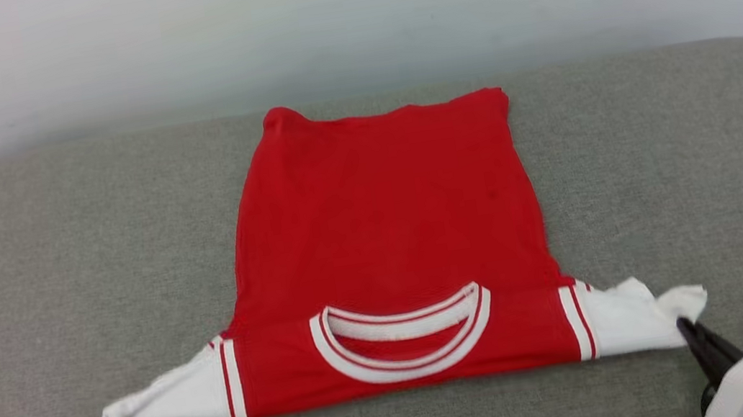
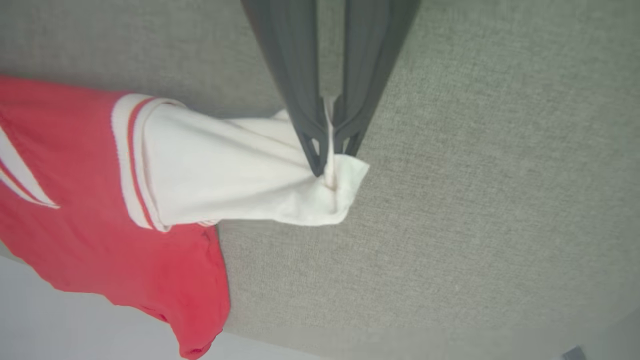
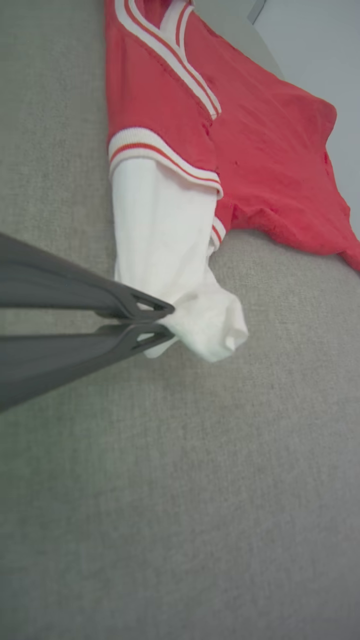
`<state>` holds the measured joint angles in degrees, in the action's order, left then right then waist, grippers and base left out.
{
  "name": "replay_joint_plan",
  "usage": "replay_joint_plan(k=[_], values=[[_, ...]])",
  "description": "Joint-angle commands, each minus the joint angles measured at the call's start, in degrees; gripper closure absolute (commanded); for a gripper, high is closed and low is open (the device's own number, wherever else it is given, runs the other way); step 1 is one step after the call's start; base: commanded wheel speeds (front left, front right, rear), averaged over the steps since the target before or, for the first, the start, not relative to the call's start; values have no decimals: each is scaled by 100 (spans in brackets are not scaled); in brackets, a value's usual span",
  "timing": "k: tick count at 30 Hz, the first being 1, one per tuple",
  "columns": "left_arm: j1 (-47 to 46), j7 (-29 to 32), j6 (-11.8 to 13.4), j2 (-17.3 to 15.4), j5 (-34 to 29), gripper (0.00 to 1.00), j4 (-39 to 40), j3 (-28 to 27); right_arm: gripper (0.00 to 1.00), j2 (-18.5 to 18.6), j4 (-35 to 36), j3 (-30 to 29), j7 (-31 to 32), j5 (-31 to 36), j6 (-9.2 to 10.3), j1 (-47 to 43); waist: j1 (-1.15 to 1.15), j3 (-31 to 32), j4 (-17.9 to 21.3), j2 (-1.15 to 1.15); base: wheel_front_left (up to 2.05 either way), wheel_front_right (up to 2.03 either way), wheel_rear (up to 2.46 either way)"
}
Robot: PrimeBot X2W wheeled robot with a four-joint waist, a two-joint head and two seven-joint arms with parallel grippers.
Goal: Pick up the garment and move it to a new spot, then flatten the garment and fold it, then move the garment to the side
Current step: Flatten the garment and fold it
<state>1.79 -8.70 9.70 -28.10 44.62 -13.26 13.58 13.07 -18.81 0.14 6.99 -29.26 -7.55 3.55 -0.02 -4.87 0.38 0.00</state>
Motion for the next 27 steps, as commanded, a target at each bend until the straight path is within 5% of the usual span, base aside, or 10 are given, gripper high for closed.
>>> replay_joint_plan(k=[1,14,16,17,27], values=[[270,97,89,-57,1,100,122,24,100,-157,273,-200,138,159,11,-357,2,98,-1,0,0,0,0],[1060,164,223,-19,135,100,386,99,97,-738,956,-618,856,703,11,-1506,2,198,-36,0,0,0,0],[997,151,217,2,95,100,409,143,23,-753,972,-637,885,686,11,-1451,2,170,-68,0,0,0,0],[944,159,210,-13,56,100,419,176,0,-687,968,-651,902,763,11,-1405,2,146,-95,0,0,0,0],[430,-87,210,83,-243,100,596,340,0,-357,512,-1042,759,722,8,-331,2,-233,-413,0,0,0,0]])
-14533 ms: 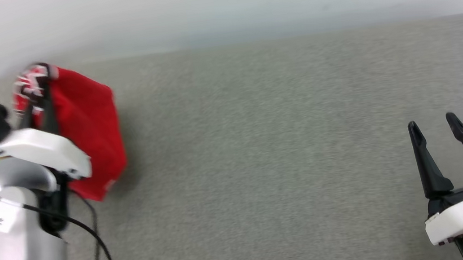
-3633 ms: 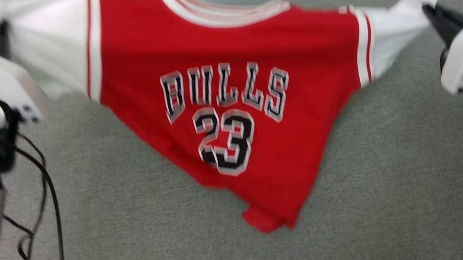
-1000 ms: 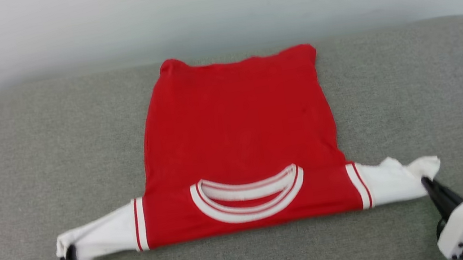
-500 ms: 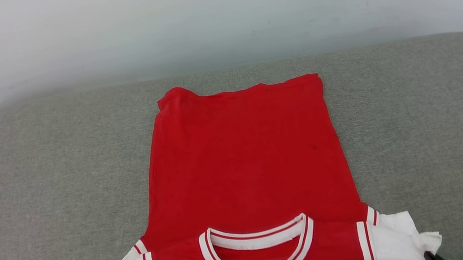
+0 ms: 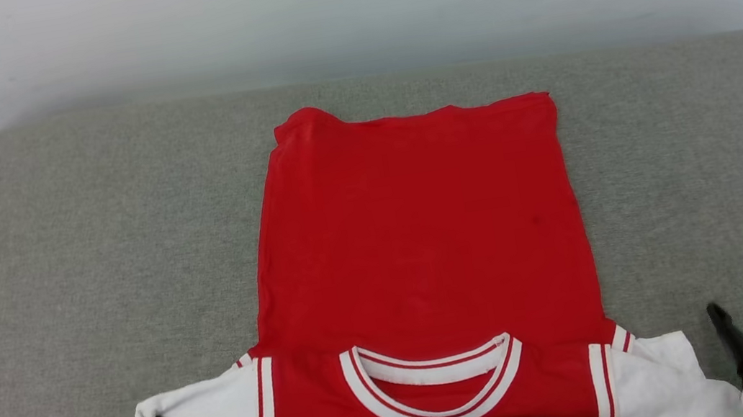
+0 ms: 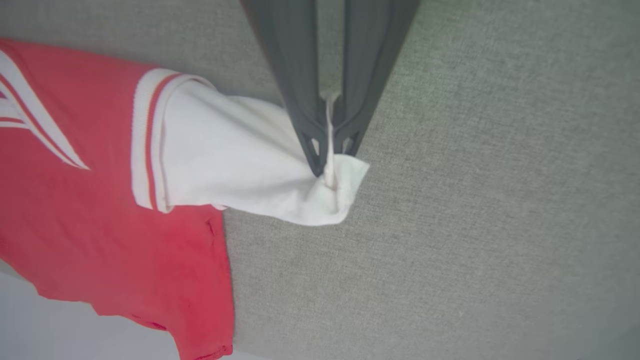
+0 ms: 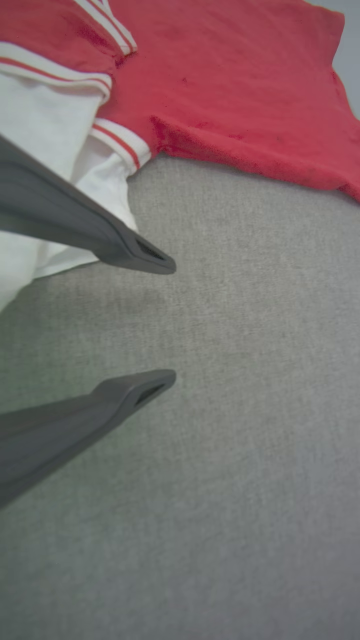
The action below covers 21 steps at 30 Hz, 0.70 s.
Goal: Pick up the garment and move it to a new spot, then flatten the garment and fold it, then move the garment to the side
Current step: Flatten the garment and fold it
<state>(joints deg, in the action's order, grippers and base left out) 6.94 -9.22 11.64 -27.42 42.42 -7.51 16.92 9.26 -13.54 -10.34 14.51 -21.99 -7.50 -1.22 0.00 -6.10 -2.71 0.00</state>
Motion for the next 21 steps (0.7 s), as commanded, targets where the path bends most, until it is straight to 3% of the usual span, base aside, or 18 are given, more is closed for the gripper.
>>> replay_joint_plan(k=[1,5,11,21], values=[[-152,-71,15,13,-57,100,67,13,0,79,-110,11,15,-48,2,369,0,-178,-146,0,0,0,0],[-419,-155,44,47,-197,100,261,46,0,360,-577,77,189,-204,3,1231,0,-490,-306,0,0,0,0],[-835,-223,21,135,-391,100,535,189,0,805,-1436,375,939,-343,3,2756,0,-1007,-636,0,0,0,0],[-1478,-363,-97,364,-669,100,872,434,0,1178,-2380,682,2248,-322,3,4767,0,-1822,-1217,0,0,0,0]])
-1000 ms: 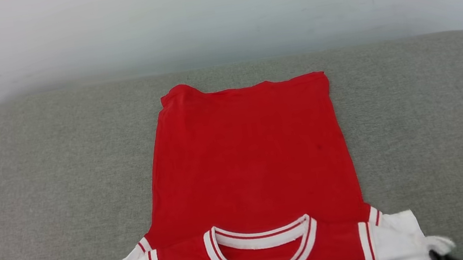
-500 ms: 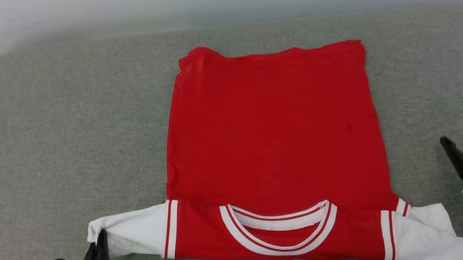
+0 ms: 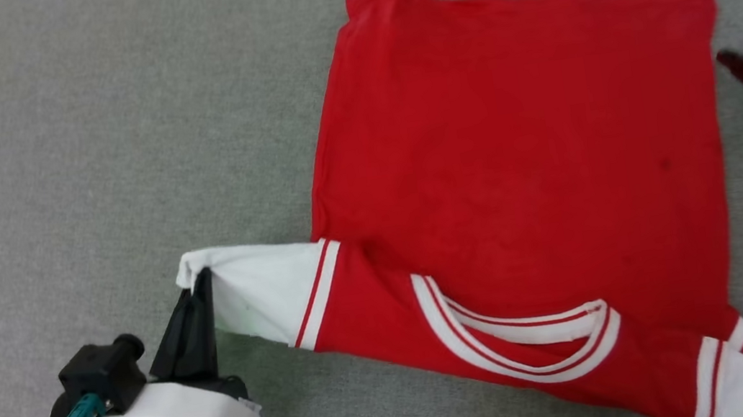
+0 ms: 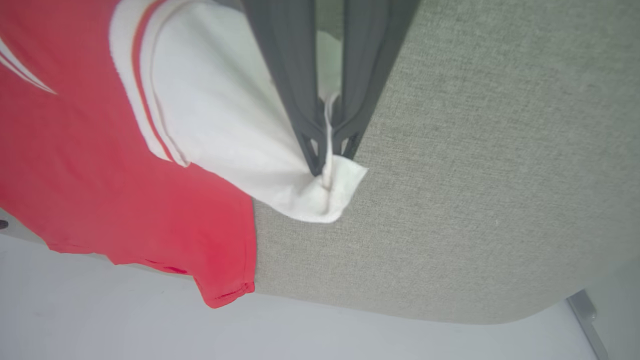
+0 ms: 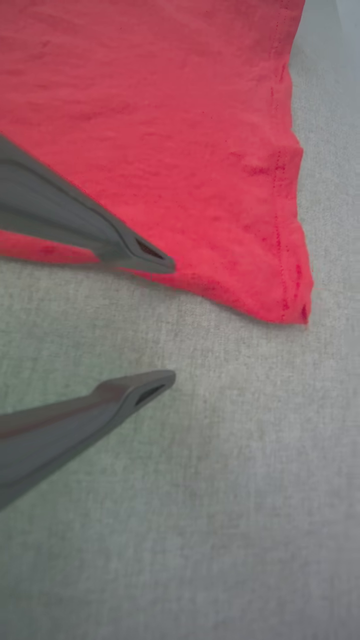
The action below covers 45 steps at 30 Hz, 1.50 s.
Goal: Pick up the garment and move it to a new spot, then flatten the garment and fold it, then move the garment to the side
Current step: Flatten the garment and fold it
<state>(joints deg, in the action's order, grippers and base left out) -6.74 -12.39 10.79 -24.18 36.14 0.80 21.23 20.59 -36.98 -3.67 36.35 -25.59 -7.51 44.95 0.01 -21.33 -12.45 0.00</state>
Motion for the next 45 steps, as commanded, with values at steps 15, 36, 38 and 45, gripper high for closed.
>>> replay_joint_plan(k=[15,36,38,45], values=[[-540,-190,-210,264,-181,100,33,138,2,16,-1063,461,1713,403,4,1111,-1,-992,-543,0,0,0,0],[71,-147,-169,84,99,100,-551,-170,100,427,359,109,1332,203,6,-287,-1,364,142,0,0,0,0],[170,-91,-160,12,141,100,-580,-205,100,446,642,61,1328,93,7,-715,-1,541,281,0,0,0,0],[570,74,-129,-179,353,100,-731,-319,100,229,1774,-342,1241,-37,6,-2350,-1,1136,762,0,0,0,0]])
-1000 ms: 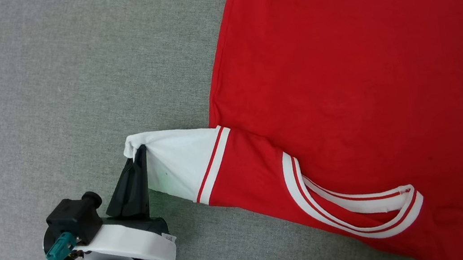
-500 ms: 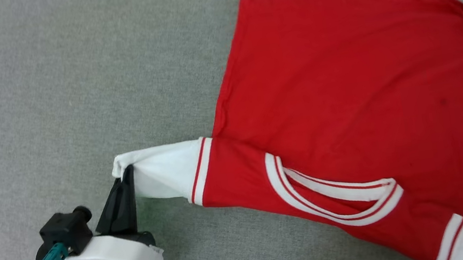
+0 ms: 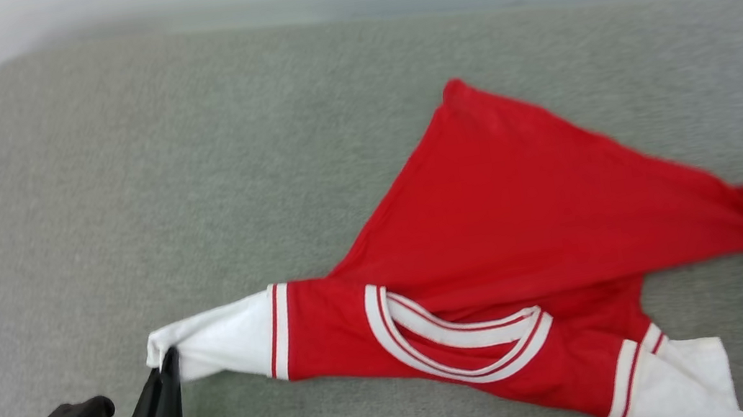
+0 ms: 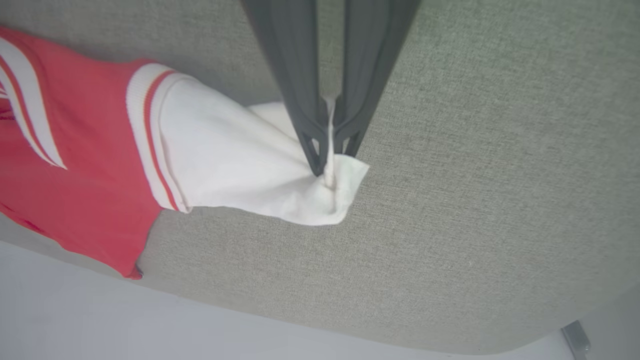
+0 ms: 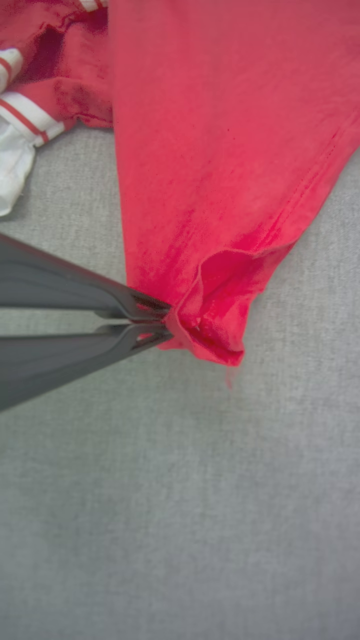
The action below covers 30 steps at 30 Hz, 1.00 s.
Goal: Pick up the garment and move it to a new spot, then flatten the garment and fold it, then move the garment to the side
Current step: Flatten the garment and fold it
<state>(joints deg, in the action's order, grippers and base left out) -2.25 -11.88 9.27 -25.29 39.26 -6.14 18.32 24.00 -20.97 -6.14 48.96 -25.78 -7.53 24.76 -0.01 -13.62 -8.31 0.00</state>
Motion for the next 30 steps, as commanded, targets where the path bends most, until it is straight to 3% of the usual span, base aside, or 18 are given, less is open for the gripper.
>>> replay_joint_plan(k=[1,5,14,19,23,24,25,30], values=[[179,43,30,-85,66,100,-52,-42,100,-189,346,-189,-24,-12,8,-583,1,444,408,0,0,0,0],[325,160,76,-144,105,100,-55,-32,100,-425,850,-523,21,72,8,-1286,1,630,558,0,0,0,0],[723,303,137,-250,231,100,-99,-42,100,-1535,2110,-1150,146,345,8,-3191,1,1053,858,0,0,0,0],[821,342,152,-250,274,100,-120,-22,100,-1942,2321,-1290,129,436,8,-3917,1,1165,931,0,0,0,0],[823,360,153,-247,276,100,-122,14,100,-2060,2217,-1291,-26,375,8,-4085,1,1179,969,0,0,0,0],[806,364,152,-246,268,100,-111,25,66,-2077,2212,-1248,-159,374,7,-4049,1,1174,972,0,0,0,0],[784,372,158,-248,256,100,-95,36,0,-2092,2190,-1224,-300,349,7,-4004,1,1166,973,0,0,0,0],[673,403,189,-255,189,100,24,91,0,-2038,2227,-1148,-1439,425,7,-3620,1,1106,917,0,0,0,0]])
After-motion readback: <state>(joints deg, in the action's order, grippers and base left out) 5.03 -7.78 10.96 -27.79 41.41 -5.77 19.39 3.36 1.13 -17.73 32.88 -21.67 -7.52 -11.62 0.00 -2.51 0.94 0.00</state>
